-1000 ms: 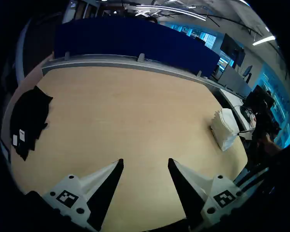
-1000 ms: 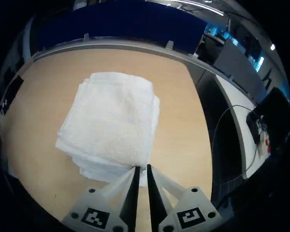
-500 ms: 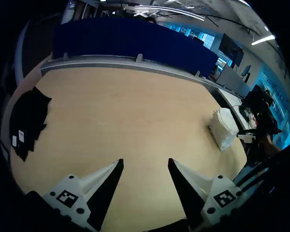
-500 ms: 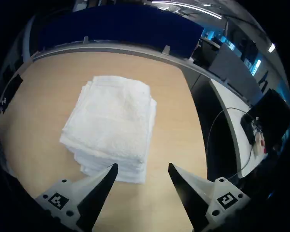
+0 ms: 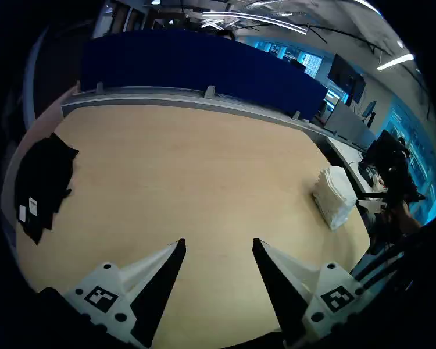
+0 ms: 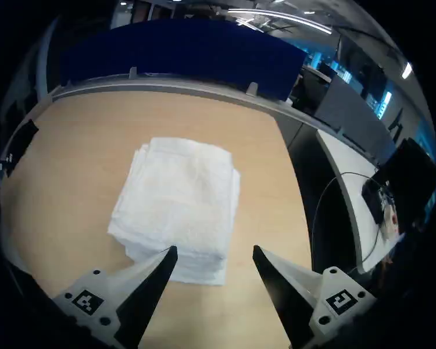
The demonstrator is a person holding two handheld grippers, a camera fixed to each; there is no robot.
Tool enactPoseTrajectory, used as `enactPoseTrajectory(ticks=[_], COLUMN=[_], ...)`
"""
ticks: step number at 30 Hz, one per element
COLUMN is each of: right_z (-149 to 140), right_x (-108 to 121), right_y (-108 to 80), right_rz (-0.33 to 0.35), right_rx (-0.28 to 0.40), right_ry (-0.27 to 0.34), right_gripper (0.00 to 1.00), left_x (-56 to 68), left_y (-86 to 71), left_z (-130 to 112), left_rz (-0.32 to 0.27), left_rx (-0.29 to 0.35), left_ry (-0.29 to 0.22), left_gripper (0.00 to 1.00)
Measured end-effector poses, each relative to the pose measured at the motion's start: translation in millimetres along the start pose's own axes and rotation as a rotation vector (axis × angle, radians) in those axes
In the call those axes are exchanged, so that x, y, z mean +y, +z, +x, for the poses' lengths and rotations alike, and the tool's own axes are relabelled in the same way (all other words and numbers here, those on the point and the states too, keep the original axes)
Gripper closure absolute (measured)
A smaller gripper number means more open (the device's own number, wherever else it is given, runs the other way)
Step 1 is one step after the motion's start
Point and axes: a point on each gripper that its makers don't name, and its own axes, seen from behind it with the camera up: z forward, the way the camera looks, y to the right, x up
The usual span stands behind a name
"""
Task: Fold towel
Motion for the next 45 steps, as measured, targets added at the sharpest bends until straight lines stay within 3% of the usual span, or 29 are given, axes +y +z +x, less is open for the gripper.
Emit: enactPoseTrajectory(ticks=[7,12,17,23,27,36,45], right_z=[21,44,77,116,135,164,196], right_x=[-16,-28,-38,-39,-42,-63,-91], right_y=[-3.8,-9.0,-20.6,-47.0,-62.4,-77.2,-92.3], right_rz=[0.021,0.031,0.026,-0.026,-0.049,-0.047,-0.022], right_rx=[0.057,0.138,0.266,0.448,0.530,0.604,0.673], right_ry=[0.010,0.029,0.071,0.107,0.124,0.116,0.132], right_gripper=[0.00,0.00,0.00,0.00,0.00,0.00,0.00], left_x=[-2.7,-6.0,-9.8,-12.7,-16.9,-25.3,-48.2], left_y=[0.5,0.2,-0.1,-0.9,-1.2,-4.0,-8.2], left_z=[4,9,15,25,32,55,96], left_rz=[0.003,0.009,0.016,0.025,0.041,0.070,0.122], left_rx=[0.014,0.027,0.044,0.072,0.090,0.152,0.259], left_ry=[-0.001,0.002,0.005,0.017,0.024,0.048,0.054], left_gripper=[0.15,0.15,0.15,0.15,0.15,0.15,0.15])
